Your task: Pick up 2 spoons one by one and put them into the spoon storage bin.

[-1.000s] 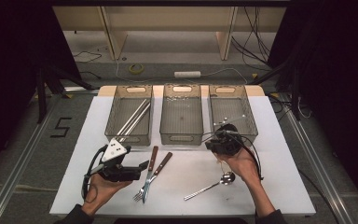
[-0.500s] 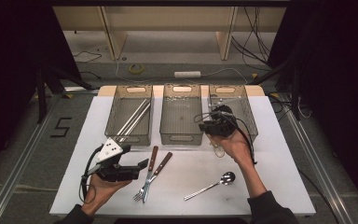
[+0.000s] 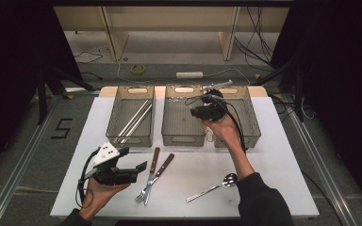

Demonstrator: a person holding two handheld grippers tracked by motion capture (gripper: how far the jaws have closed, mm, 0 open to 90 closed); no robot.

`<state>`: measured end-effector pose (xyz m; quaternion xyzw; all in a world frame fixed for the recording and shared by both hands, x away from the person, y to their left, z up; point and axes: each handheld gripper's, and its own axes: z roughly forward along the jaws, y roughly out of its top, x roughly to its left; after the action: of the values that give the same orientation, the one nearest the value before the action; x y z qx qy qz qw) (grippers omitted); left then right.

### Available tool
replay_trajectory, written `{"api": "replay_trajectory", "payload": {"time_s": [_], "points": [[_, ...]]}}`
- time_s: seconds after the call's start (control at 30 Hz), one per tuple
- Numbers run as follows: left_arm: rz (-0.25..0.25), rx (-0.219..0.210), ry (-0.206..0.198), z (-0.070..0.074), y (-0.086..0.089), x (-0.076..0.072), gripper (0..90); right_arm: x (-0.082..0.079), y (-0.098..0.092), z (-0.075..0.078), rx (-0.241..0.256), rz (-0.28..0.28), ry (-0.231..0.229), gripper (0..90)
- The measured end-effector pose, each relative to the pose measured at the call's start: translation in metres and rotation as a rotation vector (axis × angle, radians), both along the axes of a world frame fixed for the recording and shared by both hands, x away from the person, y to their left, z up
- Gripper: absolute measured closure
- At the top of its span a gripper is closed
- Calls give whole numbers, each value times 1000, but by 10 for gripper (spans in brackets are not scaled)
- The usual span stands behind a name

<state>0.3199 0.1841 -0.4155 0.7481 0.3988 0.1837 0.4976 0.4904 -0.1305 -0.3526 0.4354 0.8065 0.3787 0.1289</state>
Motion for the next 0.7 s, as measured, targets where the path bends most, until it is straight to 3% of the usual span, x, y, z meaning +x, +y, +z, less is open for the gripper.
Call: {"api": "replay_trajectory", "payload": {"time_s": [0.7], "points": [[-5,-4,-15,1,2,-5,158,39,23,-3,-4,-42,-37,743]]}}
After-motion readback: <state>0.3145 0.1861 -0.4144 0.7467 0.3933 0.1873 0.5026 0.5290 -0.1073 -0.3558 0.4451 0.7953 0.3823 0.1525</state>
